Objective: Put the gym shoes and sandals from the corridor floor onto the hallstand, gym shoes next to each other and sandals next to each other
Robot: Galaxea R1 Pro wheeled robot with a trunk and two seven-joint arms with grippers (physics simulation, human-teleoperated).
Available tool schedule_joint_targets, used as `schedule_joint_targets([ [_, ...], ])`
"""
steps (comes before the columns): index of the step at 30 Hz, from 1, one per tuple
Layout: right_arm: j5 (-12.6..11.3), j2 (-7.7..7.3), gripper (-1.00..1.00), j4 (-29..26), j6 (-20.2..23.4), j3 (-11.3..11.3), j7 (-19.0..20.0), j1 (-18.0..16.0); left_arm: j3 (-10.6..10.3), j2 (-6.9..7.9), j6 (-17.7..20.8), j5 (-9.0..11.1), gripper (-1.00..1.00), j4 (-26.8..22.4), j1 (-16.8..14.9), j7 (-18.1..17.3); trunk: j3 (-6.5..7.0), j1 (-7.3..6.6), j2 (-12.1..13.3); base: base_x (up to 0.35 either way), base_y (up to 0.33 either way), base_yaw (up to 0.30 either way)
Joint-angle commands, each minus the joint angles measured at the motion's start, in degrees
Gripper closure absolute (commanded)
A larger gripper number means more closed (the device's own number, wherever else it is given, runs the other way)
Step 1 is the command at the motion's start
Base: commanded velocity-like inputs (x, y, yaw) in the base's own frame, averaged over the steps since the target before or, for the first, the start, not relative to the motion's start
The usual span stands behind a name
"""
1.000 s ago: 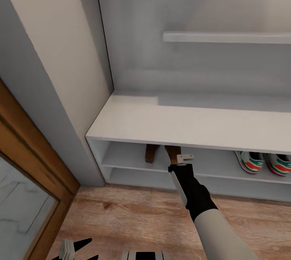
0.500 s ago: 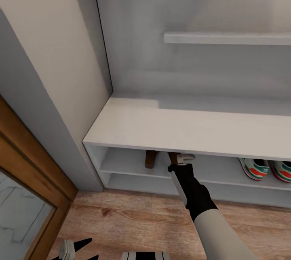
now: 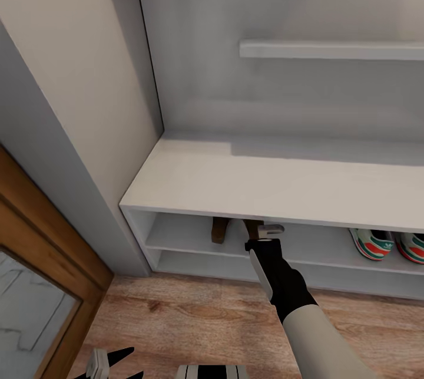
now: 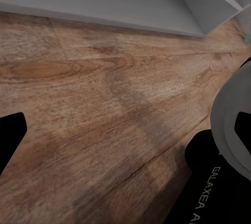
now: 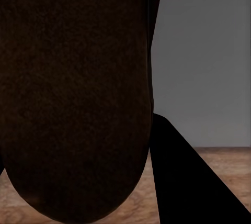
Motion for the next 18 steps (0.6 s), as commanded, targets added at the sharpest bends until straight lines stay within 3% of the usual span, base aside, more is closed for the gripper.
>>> schedule_joint_targets([
  [1,-0.3,0.0,1.0,-0.1,0.3,0.1,-0.5,0.0,0.0,0.0,-0.6,0.0,-1.0,0.0,0.0,-0.1,-0.07,-0.01,0.0,0.0,0.0,0.0],
  [8,-0.3,0.0,1.0,-0.1,0.3,0.1,-0.4,0.0,0.0,0.0,-0.6,0.0,-1.0,0.0,-0.1,-0.1,-1.54,0.14,-0.1,0.0,0.0,0.0],
  [18,-0.3,0.0,1.0,-0.2,0.3,0.1,-0.5,0.0,0.1,0.0,-0.8,0.0,-1.0,0.0,0.0,-0.1,-1.77,0.14,-0.1,0.0,0.0,0.0],
])
